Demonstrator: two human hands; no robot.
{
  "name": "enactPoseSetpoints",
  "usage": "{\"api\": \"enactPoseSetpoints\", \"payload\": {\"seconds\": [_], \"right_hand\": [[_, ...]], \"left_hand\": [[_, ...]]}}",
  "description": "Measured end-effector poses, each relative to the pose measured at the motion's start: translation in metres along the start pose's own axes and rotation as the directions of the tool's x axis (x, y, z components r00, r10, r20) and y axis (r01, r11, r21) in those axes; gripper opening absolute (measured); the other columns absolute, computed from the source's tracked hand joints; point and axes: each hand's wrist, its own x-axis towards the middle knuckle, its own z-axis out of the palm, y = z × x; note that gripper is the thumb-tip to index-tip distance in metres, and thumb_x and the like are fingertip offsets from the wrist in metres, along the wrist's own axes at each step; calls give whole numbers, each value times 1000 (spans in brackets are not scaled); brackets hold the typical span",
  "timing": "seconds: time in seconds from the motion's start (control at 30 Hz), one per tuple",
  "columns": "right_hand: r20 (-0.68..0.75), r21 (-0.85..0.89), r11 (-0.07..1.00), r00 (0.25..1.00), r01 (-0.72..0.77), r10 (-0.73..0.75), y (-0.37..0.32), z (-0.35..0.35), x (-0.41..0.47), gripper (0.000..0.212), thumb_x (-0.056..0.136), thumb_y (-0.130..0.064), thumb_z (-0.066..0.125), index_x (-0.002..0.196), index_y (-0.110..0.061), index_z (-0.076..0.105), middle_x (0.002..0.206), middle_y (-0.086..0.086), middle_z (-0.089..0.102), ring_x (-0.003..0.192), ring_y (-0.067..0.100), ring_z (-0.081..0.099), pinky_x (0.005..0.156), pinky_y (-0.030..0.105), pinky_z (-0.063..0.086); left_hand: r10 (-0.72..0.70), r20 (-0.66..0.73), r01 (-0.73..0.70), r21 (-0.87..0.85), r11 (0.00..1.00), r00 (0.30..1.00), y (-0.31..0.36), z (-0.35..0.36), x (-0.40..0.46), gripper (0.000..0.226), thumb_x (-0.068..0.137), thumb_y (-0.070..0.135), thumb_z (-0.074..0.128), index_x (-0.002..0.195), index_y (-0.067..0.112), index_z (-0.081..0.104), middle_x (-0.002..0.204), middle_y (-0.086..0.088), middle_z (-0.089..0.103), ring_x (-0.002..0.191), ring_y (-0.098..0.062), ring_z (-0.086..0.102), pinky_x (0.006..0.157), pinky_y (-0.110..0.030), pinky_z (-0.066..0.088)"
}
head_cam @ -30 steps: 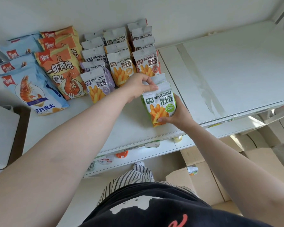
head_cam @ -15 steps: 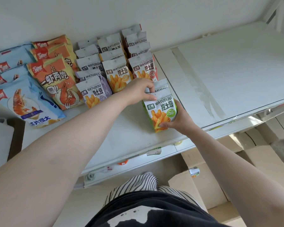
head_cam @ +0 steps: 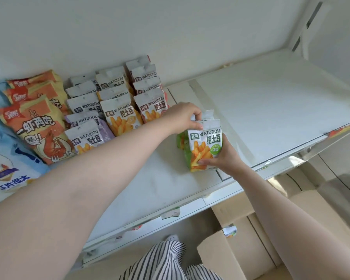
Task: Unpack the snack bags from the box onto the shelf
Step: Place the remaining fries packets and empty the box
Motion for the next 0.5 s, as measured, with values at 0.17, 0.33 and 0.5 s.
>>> {"api": "enactPoseSetpoints", "payload": {"seconds": [0.17,0.33,0.5], "right_hand": [[14,64,996,998,59,-60,-2,2,21,94,43,-25,93,126,-27,48,110,-8,71,101,14,69,93,50,53],[3,85,991,995,100,-101,-3,-5,53,93,43,-25,92,125,-32,49,107,-12,71,99,10,68,91,46,55],[29,127,982,989,143,-148,-9,1,64,95,46,-18,92,129,-32,47,109,-12,70,100,10,68,90,46,56]], "left_hand": [[-43,-49,46,57,997,998,6,-15,18,16,76,30,79,78,20,65,87,2,65,82,-18,58,68,-29,41],[-89,-122,87,-21,996,989,0,-17,37,26,75,24,81,61,31,59,99,-1,74,94,-18,66,87,-33,50],[-182,-159,155,-167,974,970,-17,-22,39,13,72,20,83,74,22,70,98,1,74,92,-14,67,88,-29,52]]}}
